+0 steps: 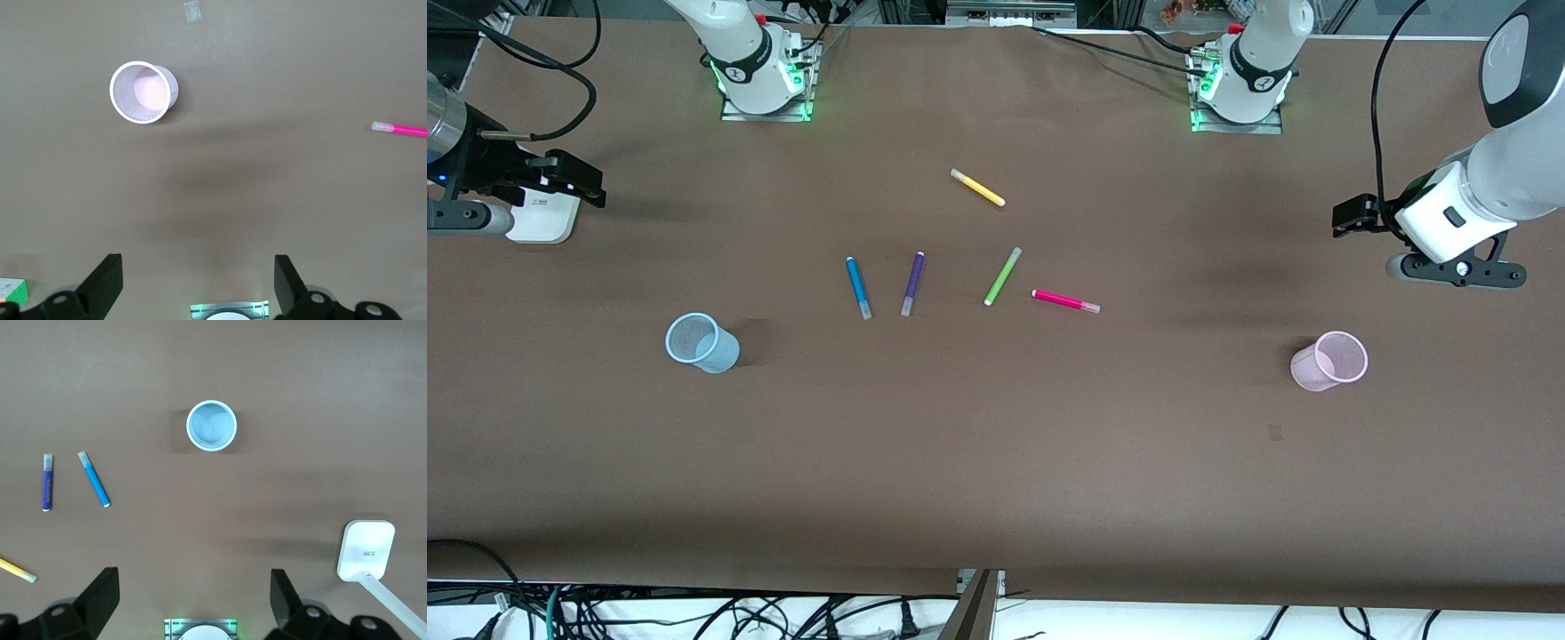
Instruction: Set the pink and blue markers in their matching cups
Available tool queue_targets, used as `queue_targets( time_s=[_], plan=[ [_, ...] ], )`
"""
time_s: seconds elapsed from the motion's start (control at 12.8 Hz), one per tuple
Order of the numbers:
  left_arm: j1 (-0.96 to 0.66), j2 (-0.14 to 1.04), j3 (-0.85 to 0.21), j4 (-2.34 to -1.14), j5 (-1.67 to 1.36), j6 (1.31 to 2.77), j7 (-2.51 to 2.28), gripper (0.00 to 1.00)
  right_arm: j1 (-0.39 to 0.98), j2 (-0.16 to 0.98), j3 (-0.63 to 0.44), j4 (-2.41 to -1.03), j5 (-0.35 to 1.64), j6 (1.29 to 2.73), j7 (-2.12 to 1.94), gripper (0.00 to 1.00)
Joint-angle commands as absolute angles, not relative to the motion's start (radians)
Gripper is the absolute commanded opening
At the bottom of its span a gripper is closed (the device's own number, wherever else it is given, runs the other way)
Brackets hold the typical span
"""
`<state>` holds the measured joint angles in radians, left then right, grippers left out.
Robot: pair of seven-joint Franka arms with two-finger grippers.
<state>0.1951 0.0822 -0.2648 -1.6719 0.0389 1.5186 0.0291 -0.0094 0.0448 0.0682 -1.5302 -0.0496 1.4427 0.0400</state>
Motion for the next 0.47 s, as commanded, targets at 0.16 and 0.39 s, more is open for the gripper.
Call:
queue_targets(
  time_s=[0.16,0.39],
  plan=[
    [0.202,0.097,-0.264,-1.632,0.023,1.488,0.052,1.0,-0.011,0.055,0.071,-1.505,-0.035,1.445,0.031,1.0],
    [0.202,0.097,-0.264,-1.631,0.023,1.488,0.055,1.0,-0.011,0.055,0.071,-1.508,-0.034,1.445,0.034,1.0]
  ],
)
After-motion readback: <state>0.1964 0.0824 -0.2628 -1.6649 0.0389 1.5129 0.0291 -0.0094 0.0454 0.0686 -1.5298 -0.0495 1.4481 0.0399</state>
